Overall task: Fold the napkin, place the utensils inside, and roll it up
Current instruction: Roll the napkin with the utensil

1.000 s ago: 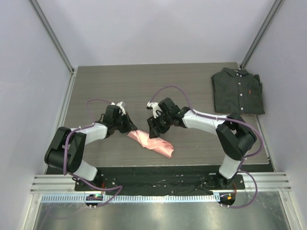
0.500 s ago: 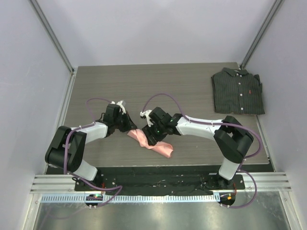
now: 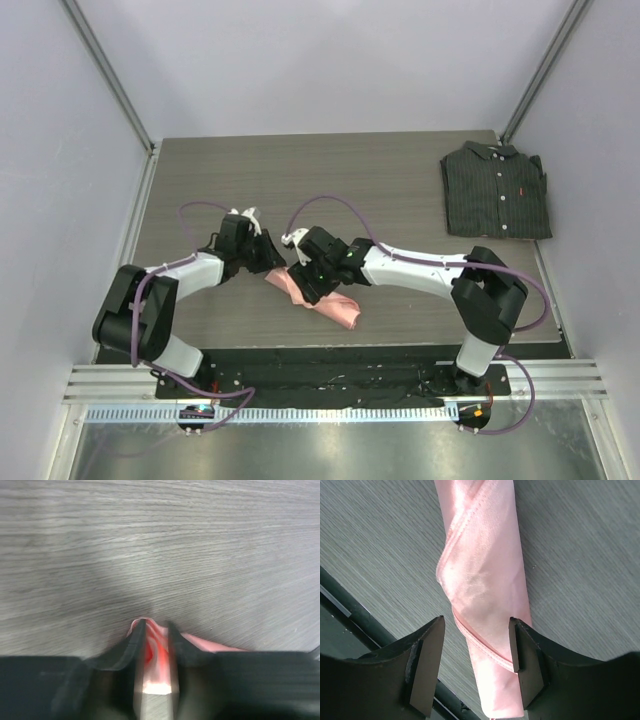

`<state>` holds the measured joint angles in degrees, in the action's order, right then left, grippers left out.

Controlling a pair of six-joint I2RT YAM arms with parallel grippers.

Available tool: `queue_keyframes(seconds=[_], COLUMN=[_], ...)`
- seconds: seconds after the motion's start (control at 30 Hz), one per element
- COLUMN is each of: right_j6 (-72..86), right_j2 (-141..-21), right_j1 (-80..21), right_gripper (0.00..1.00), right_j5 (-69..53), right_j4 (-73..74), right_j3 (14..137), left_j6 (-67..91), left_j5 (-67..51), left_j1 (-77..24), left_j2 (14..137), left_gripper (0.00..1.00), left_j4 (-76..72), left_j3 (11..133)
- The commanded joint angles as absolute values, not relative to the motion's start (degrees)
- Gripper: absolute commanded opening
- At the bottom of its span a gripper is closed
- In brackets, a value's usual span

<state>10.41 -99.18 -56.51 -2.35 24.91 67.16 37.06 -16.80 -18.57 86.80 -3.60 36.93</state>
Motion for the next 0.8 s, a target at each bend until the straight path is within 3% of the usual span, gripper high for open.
queue_keyframes(seconds=[0.0, 0.13, 0.23, 0.43, 0.77], right_j6=[10.9, 10.99, 11.6, 12.22, 13.09], right_j2=[-95.54, -96.76, -97.21, -97.91, -99.84], right_j1=[-56.6, -56.6, -56.51, -56.51, -56.6], right_gripper=[0.62, 0.57, 0.51, 0.42, 0.34], right_j5=[-0.79, -0.26, -0.26, 0.7, -3.07], right_j4=[24.79, 24.35, 23.03, 19.78, 18.98], right_j3=[70.49, 70.58, 69.44, 67.59, 66.8], left_j6=[36.83, 36.3, 35.69, 36.65, 37.88], left_j5=[-12.58, -8.18, -4.14, -2.02, -6.15], left_j1=[-18.37, -18.37, -18.28, -18.19, -18.28], left_j2=[82.1, 78.93, 76.91, 72.86, 70.4], left_gripper=[0.34, 0.56, 0.64, 0.68, 0.67], left_j4=[-0.71, 2.72, 6.41, 8.0, 7.74], left_j3=[39.11, 39.46, 40.08, 39.64, 39.99])
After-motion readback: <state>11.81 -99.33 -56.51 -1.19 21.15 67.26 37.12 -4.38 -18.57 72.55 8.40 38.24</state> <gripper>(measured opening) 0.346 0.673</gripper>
